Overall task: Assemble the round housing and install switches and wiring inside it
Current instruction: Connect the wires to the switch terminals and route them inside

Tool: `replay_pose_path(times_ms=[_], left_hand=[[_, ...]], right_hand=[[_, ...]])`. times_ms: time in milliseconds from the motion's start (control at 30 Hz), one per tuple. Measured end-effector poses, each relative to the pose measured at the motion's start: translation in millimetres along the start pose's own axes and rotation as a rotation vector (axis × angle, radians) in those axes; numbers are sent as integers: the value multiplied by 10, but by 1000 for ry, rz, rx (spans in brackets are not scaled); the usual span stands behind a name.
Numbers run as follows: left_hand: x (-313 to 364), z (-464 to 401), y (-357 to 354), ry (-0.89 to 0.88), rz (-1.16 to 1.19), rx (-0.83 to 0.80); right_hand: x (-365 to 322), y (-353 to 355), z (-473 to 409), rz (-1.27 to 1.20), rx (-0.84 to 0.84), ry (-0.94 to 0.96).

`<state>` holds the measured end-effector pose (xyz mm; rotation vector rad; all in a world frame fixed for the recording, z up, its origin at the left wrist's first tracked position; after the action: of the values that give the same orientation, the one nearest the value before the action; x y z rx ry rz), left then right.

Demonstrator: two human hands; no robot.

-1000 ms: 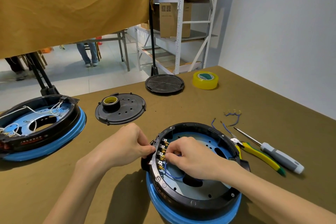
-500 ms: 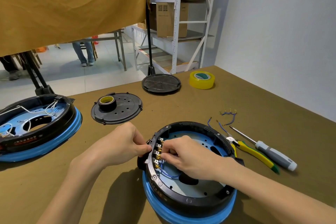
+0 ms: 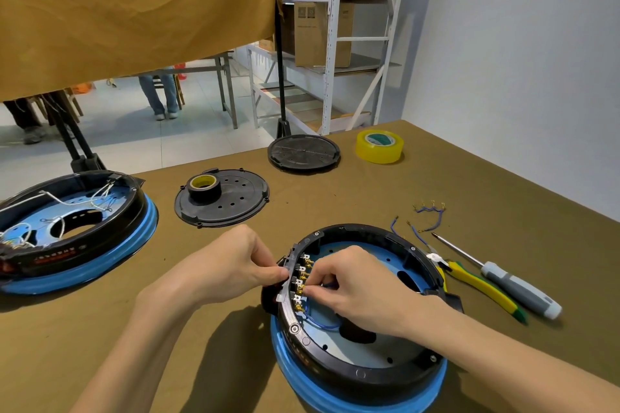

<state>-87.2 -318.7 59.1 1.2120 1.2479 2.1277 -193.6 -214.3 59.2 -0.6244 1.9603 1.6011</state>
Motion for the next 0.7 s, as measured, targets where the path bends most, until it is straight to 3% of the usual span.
replay_pose_path(times_ms=[700], left_hand=[[62,-2,17,-29,-36,9]], right_hand=[[-5,-52,-14,-59,25,-14]])
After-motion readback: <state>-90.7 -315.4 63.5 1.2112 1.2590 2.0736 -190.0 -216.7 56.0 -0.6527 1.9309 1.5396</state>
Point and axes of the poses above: each hand's wrist, its own z-axis away from the middle knuckle, its own y-axis out of the back of the hand, x = y × z, the point moved 9 cm from there along -z, towards the middle knuckle, and after that the axes turned 11 degrees about -z, right-handed, at the moved point
